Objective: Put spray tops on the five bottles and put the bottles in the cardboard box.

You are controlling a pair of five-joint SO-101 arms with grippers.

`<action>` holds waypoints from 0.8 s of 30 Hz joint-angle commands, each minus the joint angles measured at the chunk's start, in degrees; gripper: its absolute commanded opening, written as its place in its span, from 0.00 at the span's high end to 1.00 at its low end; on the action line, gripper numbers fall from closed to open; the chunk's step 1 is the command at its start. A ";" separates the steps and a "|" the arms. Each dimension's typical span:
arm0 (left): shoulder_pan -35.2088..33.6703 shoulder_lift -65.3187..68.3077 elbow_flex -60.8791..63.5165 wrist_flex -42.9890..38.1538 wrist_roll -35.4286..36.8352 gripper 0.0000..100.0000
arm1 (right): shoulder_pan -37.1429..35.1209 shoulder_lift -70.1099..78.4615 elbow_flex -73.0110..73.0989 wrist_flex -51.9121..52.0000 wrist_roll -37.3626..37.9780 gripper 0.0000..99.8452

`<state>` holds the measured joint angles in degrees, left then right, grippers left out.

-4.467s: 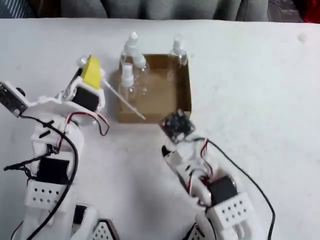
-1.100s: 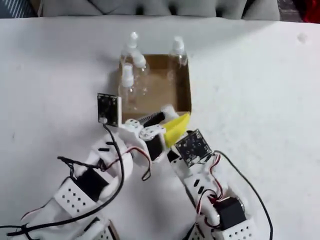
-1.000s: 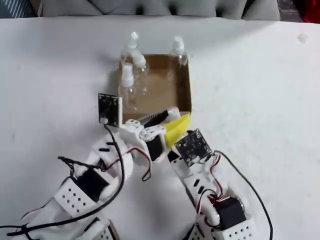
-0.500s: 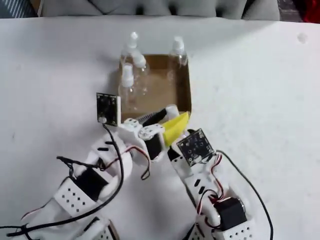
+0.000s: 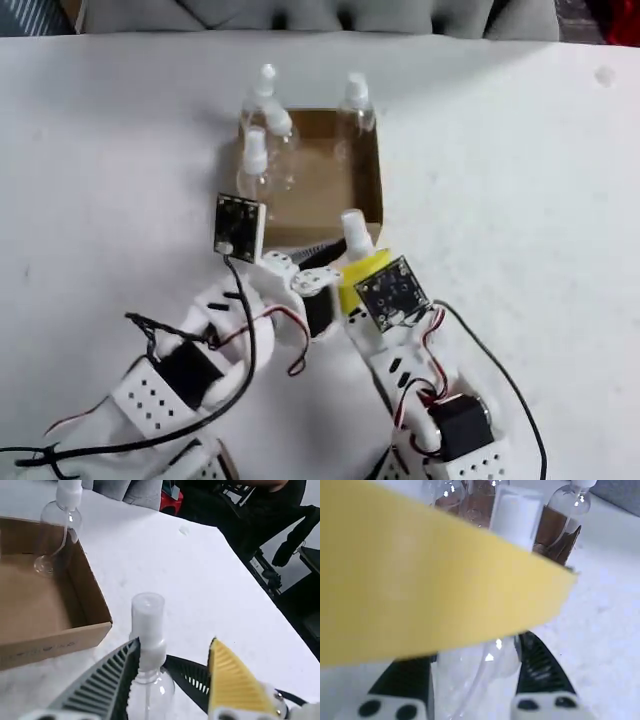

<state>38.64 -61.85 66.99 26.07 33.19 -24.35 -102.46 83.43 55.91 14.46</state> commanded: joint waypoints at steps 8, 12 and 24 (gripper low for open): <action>-5.05 -2.07 -3.16 1.23 -0.35 0.79 | 0.31 -0.66 -3.60 0.13 0.18 0.98; -4.97 -2.07 -3.34 1.93 -0.35 0.79 | 0.31 -0.66 -5.01 1.01 0.18 0.98; -4.79 -2.07 -3.34 1.32 -0.35 0.79 | -1.54 -0.66 -4.48 1.45 1.32 0.98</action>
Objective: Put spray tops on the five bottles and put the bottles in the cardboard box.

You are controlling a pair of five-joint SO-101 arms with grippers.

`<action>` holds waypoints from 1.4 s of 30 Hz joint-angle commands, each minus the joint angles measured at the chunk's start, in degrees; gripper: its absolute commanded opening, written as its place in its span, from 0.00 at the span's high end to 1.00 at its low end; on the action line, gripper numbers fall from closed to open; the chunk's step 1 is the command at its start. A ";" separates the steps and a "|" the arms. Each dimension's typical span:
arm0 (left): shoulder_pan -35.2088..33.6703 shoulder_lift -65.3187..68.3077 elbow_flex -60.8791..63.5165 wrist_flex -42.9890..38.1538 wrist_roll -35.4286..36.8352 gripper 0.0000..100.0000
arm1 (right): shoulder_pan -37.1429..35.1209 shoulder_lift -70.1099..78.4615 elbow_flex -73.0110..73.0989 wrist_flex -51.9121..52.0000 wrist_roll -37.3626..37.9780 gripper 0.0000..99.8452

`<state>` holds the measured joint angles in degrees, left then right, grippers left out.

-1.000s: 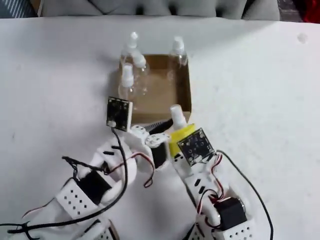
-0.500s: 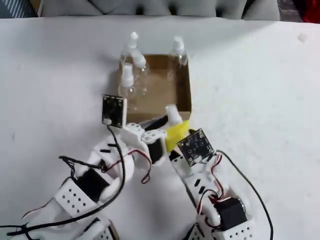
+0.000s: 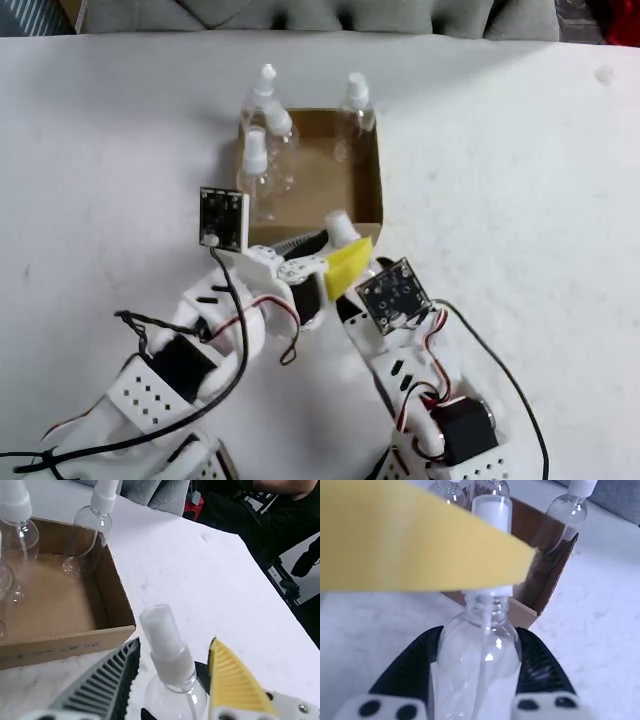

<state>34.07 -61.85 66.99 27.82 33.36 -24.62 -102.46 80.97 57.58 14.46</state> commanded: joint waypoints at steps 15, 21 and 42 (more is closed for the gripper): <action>3.56 -2.07 -2.99 -0.62 -0.35 0.79 | -3.47 -0.66 -1.85 -0.04 1.85 0.98; 4.44 -2.15 -4.48 3.08 -0.35 0.79 | -3.47 -0.66 -1.05 -0.22 2.11 0.98; 6.90 -16.75 0.53 4.22 -0.53 0.79 | -1.89 -0.66 -1.14 -0.22 1.76 0.98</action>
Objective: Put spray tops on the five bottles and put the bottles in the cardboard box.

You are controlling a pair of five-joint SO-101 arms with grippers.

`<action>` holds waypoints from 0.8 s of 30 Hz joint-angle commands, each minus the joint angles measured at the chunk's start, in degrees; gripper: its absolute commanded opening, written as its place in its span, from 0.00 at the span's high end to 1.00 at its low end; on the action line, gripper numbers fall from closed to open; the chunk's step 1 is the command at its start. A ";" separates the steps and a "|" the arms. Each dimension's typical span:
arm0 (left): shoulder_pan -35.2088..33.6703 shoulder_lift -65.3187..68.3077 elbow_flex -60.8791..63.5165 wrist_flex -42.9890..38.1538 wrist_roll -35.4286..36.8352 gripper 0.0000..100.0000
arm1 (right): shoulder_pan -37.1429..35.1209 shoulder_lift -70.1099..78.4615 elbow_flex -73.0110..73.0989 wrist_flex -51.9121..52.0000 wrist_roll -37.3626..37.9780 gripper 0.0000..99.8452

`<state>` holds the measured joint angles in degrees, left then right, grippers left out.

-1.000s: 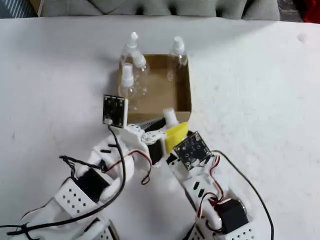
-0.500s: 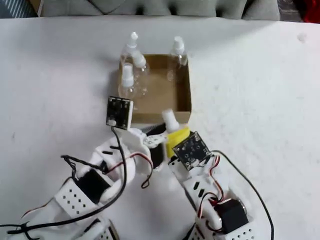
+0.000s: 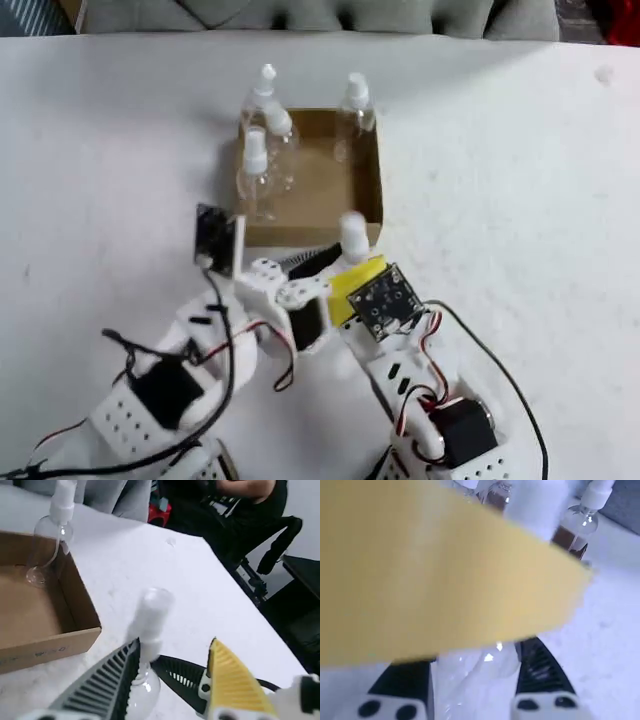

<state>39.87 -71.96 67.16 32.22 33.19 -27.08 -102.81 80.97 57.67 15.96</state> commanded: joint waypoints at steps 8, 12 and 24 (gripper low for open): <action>1.01 -7.87 0.70 0.18 -3.60 0.79 | 0.84 -0.31 -1.32 -0.31 0.18 0.98; 1.01 -8.22 0.53 0.35 -3.69 0.79 | 1.19 -0.31 -1.32 -0.31 0.44 0.98; -6.73 -8.31 -4.84 7.65 -3.96 0.80 | 10.95 0.22 -5.45 -1.54 -0.44 0.98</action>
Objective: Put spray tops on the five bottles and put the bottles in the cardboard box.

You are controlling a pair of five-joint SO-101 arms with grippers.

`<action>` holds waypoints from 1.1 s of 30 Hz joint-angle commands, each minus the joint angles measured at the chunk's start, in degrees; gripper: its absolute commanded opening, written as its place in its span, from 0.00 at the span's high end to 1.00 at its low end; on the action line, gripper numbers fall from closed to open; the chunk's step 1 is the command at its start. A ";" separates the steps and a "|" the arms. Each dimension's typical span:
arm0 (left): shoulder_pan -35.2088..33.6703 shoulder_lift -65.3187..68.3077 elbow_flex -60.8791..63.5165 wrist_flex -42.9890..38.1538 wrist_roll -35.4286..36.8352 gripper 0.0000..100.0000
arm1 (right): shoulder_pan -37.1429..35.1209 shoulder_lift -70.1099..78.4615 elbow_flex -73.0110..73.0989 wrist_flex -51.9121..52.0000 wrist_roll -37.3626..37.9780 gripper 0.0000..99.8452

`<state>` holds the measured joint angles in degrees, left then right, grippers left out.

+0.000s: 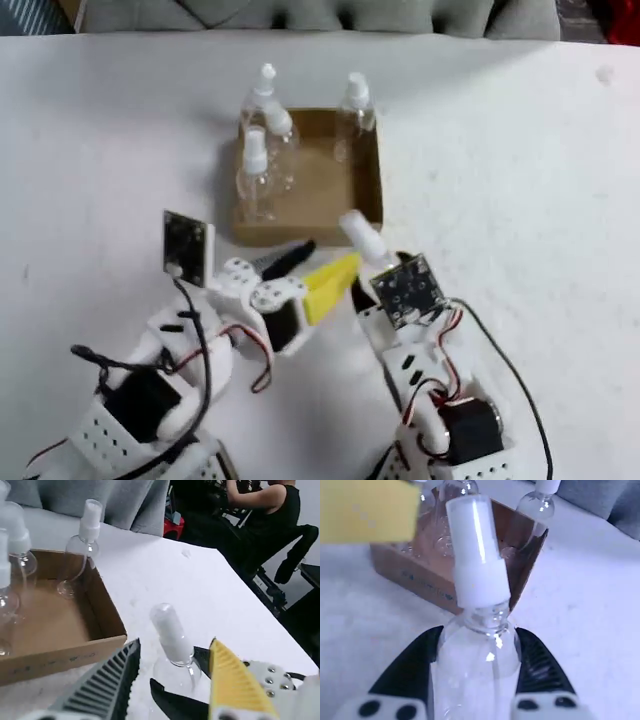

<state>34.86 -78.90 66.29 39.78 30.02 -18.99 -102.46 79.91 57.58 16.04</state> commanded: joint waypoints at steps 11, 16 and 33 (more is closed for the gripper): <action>1.89 -1.27 -3.60 2.37 -8.79 0.91 | 5.05 14.64 -14.51 -4.70 -2.37 0.99; 9.98 -1.27 -0.44 1.93 -15.65 0.95 | 4.62 25.89 -23.03 -5.67 -2.64 0.99; 15.87 -0.92 13.10 -19.69 -16.35 0.98 | -0.66 32.66 -30.51 -8.92 -15.65 0.99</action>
<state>53.93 -78.90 80.00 22.55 14.11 -17.14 -69.93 56.09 44.66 0.92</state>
